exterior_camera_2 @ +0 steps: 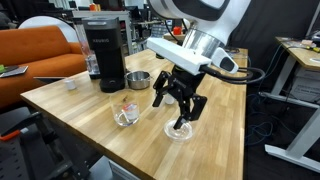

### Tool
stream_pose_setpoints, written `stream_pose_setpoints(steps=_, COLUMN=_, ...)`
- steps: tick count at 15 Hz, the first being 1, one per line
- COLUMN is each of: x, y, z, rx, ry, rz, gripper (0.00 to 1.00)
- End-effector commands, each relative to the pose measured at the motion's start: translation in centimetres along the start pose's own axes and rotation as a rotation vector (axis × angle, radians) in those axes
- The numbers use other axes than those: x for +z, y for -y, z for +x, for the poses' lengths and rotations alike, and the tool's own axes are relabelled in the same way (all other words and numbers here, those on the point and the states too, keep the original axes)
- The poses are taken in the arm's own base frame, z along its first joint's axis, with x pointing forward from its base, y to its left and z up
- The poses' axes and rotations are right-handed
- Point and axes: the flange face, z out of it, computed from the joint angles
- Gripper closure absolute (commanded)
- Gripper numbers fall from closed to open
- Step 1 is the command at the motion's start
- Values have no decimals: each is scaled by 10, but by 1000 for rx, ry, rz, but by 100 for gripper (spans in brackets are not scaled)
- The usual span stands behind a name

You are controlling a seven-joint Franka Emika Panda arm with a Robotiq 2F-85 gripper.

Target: Place the glass lid on the jar

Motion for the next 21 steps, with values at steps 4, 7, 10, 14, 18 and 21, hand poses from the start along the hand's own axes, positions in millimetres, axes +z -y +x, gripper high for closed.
stream_pose_setpoints(steps=4, x=1, y=-5, z=16, rx=32, ry=-37, rz=-15, gripper=0)
stream_pose_setpoints(steps=7, x=10, y=-13, z=34, rx=61, ry=-73, rz=-32, gripper=0)
stream_pose_setpoints(steps=10, x=27, y=-18, z=48, rx=79, ry=-72, rz=-54, gripper=0)
stream_pose_setpoints(steps=14, x=33, y=-15, z=59, rx=82, ry=-71, rz=-69, gripper=0)
stream_pose_setpoints(steps=18, x=25, y=-12, z=64, rx=84, ry=-83, rz=-86, gripper=0)
stream_pose_setpoints(steps=21, x=27, y=-11, z=64, rx=83, ry=-74, rz=-91, gripper=0)
